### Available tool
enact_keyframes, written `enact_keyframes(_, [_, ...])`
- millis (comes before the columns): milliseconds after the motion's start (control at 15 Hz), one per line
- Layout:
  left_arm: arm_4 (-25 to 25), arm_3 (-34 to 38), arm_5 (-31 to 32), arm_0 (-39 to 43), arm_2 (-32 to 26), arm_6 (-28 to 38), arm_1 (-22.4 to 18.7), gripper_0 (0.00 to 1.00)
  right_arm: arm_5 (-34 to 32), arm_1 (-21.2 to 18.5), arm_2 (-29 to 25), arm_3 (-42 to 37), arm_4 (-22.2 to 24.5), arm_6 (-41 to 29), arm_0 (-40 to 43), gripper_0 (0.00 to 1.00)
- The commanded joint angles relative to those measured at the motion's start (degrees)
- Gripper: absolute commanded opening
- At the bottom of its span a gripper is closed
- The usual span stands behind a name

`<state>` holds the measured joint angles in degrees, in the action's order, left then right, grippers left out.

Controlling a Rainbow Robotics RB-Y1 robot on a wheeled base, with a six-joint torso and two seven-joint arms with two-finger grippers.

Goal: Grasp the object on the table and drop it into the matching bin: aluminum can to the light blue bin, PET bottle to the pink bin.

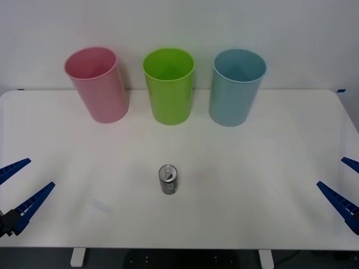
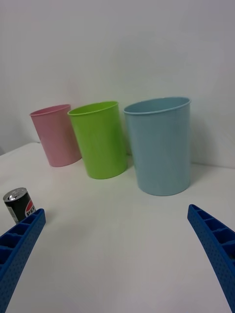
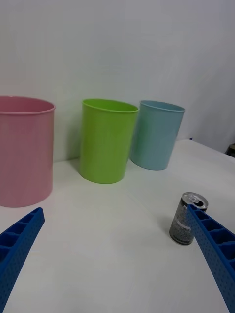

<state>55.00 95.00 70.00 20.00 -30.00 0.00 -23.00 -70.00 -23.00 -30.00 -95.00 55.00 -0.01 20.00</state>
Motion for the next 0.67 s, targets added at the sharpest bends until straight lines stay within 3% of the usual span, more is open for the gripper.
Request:
enact_keyframes(67, [0.00,0.00,0.00,0.00,0.00,0.00,0.00,1.00,0.00,0.00,0.00,0.00,0.00,0.01,0.00,1.00])
enact_keyframes(200, [0.00,0.00,0.00,0.00,0.00,0.00,0.00,1.00,-0.22,1.64,0.03,0.43,0.11,0.01,-0.49,1.00])
enact_keyframes(667, [0.00,0.00,0.00,0.00,0.00,0.00,0.00,1.00,-0.40,0.85,2.58,0.52,1.34,0.62,-1.81,1.00])
